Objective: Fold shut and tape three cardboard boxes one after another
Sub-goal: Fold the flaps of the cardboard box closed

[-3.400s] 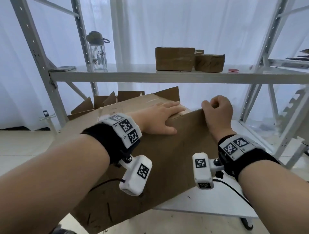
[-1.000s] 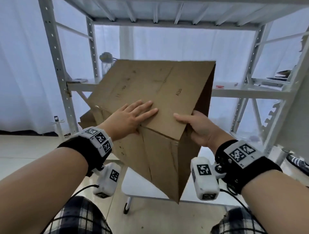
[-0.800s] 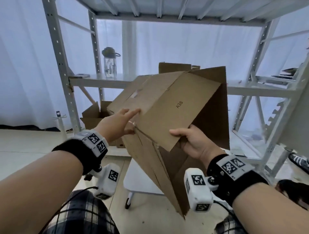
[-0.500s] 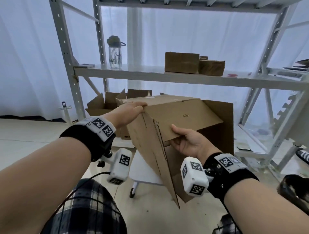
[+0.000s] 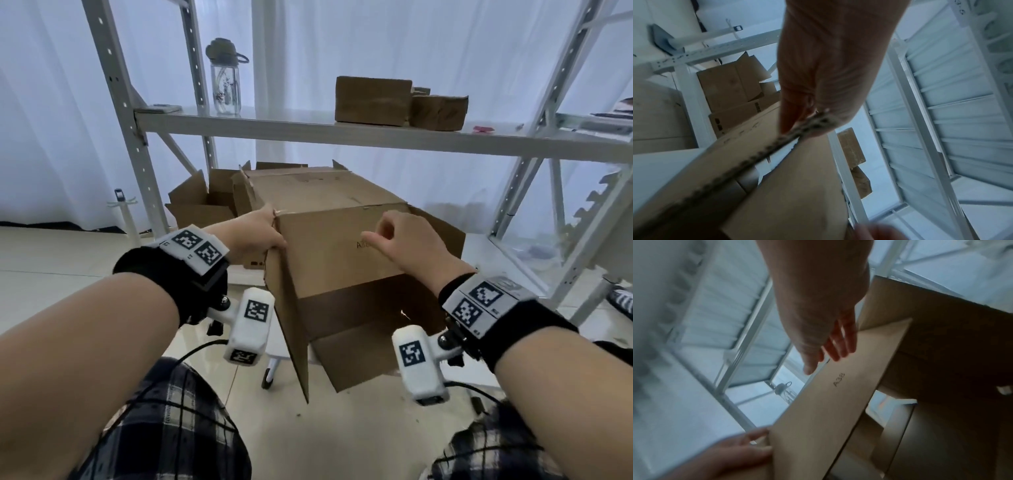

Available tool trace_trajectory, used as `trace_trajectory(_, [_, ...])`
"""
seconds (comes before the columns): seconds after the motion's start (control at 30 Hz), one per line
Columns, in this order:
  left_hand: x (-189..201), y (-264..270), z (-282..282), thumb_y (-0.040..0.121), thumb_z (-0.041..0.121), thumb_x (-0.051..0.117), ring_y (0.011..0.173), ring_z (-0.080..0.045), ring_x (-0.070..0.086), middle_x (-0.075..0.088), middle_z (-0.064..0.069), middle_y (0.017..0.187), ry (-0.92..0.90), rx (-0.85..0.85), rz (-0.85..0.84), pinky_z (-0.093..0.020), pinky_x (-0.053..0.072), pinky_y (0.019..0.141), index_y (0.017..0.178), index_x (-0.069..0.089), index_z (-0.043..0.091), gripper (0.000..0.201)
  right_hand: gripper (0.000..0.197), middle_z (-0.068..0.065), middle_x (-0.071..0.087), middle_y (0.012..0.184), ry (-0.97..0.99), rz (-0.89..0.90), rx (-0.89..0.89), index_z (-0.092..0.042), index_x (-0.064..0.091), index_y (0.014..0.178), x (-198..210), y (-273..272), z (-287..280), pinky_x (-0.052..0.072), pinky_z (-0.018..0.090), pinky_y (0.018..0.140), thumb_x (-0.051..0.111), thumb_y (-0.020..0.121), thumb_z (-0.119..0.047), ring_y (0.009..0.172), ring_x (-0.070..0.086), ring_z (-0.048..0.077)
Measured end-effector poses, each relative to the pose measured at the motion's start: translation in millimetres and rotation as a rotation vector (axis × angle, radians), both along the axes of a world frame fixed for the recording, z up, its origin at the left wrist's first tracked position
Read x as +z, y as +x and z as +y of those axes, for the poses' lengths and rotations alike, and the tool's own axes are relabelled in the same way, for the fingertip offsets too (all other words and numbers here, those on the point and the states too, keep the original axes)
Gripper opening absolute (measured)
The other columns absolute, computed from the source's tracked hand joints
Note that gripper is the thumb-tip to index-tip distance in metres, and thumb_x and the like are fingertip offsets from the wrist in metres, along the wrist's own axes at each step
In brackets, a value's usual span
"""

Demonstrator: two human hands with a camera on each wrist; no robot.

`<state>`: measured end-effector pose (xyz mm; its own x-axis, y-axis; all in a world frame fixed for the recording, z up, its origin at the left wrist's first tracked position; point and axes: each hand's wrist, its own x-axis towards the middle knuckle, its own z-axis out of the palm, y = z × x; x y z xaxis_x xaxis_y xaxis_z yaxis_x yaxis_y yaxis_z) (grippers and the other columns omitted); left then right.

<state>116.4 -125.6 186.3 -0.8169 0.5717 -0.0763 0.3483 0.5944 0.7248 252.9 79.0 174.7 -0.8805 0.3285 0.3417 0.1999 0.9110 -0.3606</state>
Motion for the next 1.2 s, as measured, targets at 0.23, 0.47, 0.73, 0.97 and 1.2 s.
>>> trace_trajectory(0.23, [14,-12,-4,0.092,-0.006,0.041,0.14,-0.024,0.031,0.03,-0.01,0.154,-0.319,-0.08,0.326,-0.029,0.027,0.111,0.152,0.016,0.01,0.067,0.099,0.004,0.001,0.162,0.392,-0.244,0.056,-0.026,0.002,0.153,-1,-51,-7,0.0,0.049,0.12,0.064,0.081,-0.056,0.149,0.001,0.025])
trace_trajectory(0.47, [22,-34,-32,0.09,-0.008,0.039,0.128,-0.022,0.046,0.043,-0.004,0.146,-0.359,-0.142,0.49,-0.024,0.041,0.094,0.149,0.028,0.03,0.071,0.106,0.005,0.012,0.16,0.361,-0.27,0.024,-0.029,0.005,0.152,2,-74,-9,0.002,0.052,0.119,0.064,0.073,-0.068,0.147,0.01,0.027])
trace_trajectory(0.73, [-6,-24,-10,0.1,0.022,0.04,0.095,-0.018,0.065,0.065,-0.001,0.117,-0.303,-0.008,0.748,-0.031,0.056,0.076,0.141,0.04,0.024,0.041,0.098,0.007,0.035,0.152,0.487,-0.118,-0.074,-0.016,0.026,0.148,-20,-76,-7,0.024,0.043,0.115,0.061,0.074,-0.07,0.139,0.033,0.027])
trace_trajectory(0.97, [-18,-29,8,0.097,0.042,0.047,0.083,-0.02,0.066,0.066,-0.002,0.095,-0.473,0.084,0.97,-0.028,0.049,0.065,0.109,0.054,0.014,0.031,0.089,0.004,0.048,0.142,0.513,-0.058,-0.124,-0.015,0.038,0.141,-23,-74,-1,0.036,0.038,0.106,0.06,0.075,-0.069,0.13,0.045,0.024])
trace_trajectory(1.2, [-19,-38,2,0.101,0.037,0.037,0.103,-0.02,0.055,0.067,0.003,0.105,-0.487,0.073,1.14,-0.038,0.031,0.096,0.107,0.056,0.022,0.025,0.072,0.006,0.054,0.129,0.516,-0.044,-0.131,-0.016,0.046,0.129,-20,-78,-7,0.041,0.039,0.099,0.061,0.078,-0.066,0.119,0.05,0.026])
